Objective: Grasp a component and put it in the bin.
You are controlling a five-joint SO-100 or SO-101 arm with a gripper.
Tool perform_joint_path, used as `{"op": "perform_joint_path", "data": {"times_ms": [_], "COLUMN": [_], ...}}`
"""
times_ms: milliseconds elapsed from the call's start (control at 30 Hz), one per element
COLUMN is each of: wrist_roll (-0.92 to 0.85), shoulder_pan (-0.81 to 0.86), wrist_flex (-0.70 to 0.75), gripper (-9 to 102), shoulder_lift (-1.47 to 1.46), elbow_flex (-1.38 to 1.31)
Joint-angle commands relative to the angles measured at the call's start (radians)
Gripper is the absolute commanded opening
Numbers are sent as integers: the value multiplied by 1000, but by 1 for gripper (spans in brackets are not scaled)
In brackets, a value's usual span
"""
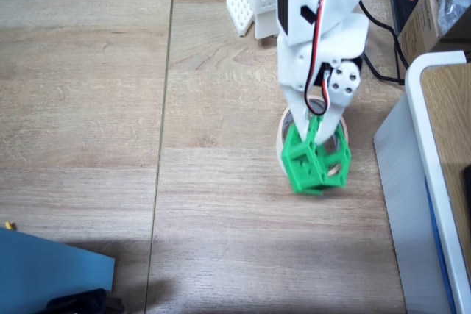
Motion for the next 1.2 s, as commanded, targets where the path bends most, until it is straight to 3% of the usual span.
{"op": "perform_joint_path", "data": {"times_ms": [0,367,1167], "wrist_roll": [5,5,3], "shoulder_pan": [-20,-80,-91], "wrist_flex": [49,64,52], "gripper": [0,0,2], "shoulder_lift": [64,179,23], "elbow_flex": [5,104,109]}}
